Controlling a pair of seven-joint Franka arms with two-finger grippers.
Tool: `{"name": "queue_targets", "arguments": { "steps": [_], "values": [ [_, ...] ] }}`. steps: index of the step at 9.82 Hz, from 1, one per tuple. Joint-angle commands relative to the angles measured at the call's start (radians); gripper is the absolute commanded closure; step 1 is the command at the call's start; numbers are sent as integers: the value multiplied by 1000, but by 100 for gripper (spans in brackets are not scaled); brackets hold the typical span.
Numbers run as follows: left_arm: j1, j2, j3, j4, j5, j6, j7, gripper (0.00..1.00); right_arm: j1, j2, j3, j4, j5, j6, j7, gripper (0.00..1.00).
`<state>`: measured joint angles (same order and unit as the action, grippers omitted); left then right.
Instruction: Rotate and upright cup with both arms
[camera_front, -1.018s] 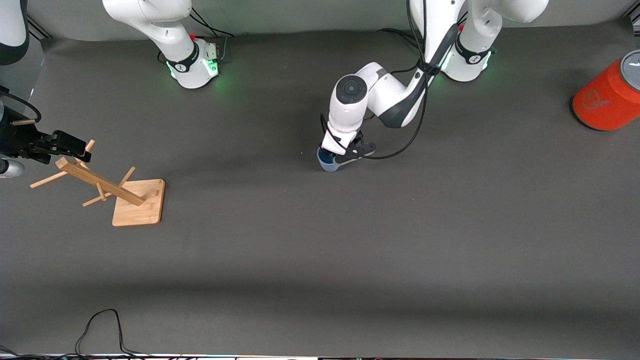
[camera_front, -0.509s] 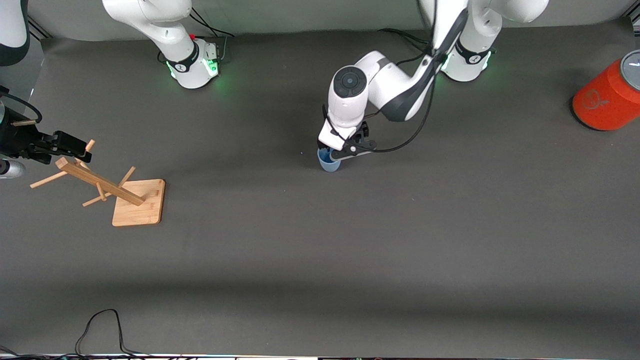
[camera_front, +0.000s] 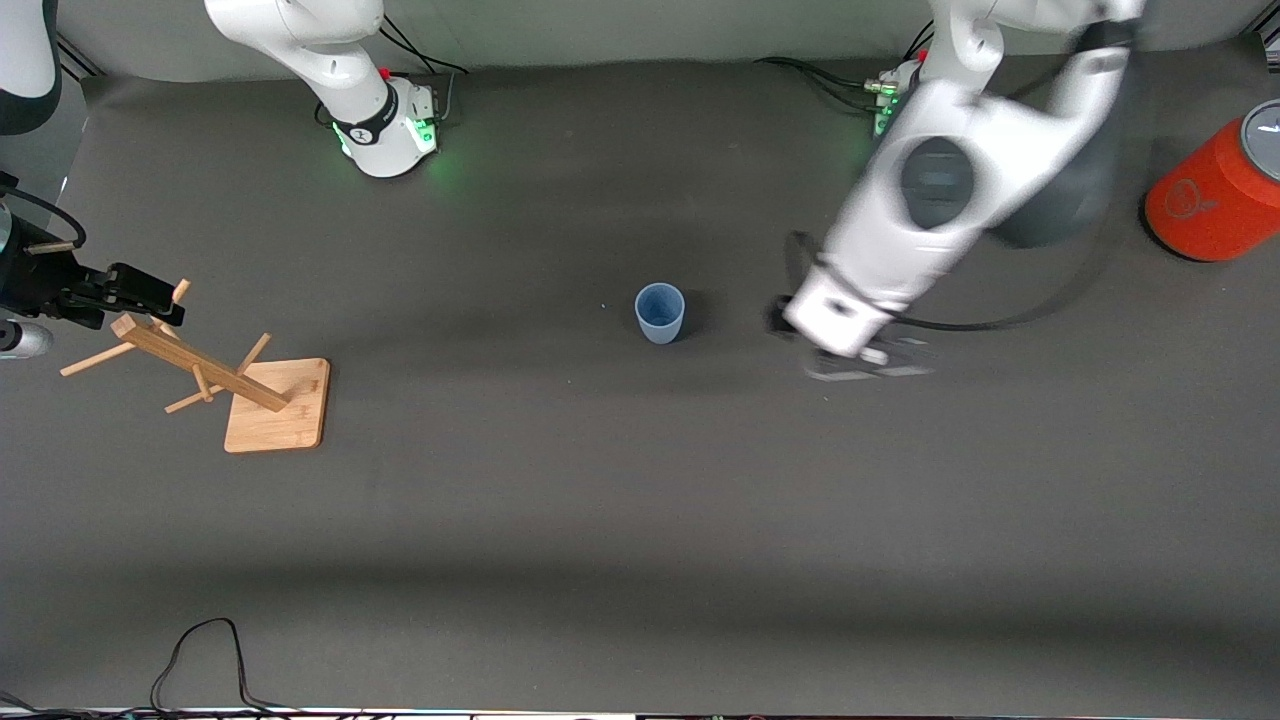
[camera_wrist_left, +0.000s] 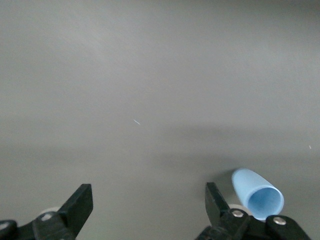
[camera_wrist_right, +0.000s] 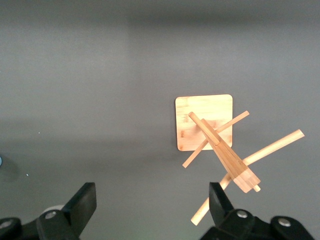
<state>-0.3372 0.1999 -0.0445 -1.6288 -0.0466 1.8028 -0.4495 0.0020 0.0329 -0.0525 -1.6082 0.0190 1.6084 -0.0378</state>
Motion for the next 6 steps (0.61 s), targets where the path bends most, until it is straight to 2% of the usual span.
{"name": "queue_targets", "arguments": {
  "steps": [1,3,4,6],
  "values": [
    [110,-43,-15,20,57,-40,90,0,1,-1,0,1,-10,10,-11,0],
    [196,-89,-15,21,120,-104,206,0,1,-1,0,1,-10,10,-11,0],
    [251,-114,-17,21,120,-137,301,0,1,-1,0,1,-10,10,-11,0],
    [323,-145,-11,20,113,-158,344,0,1,1,0,1,-10,10,-11,0]
  ]
}}
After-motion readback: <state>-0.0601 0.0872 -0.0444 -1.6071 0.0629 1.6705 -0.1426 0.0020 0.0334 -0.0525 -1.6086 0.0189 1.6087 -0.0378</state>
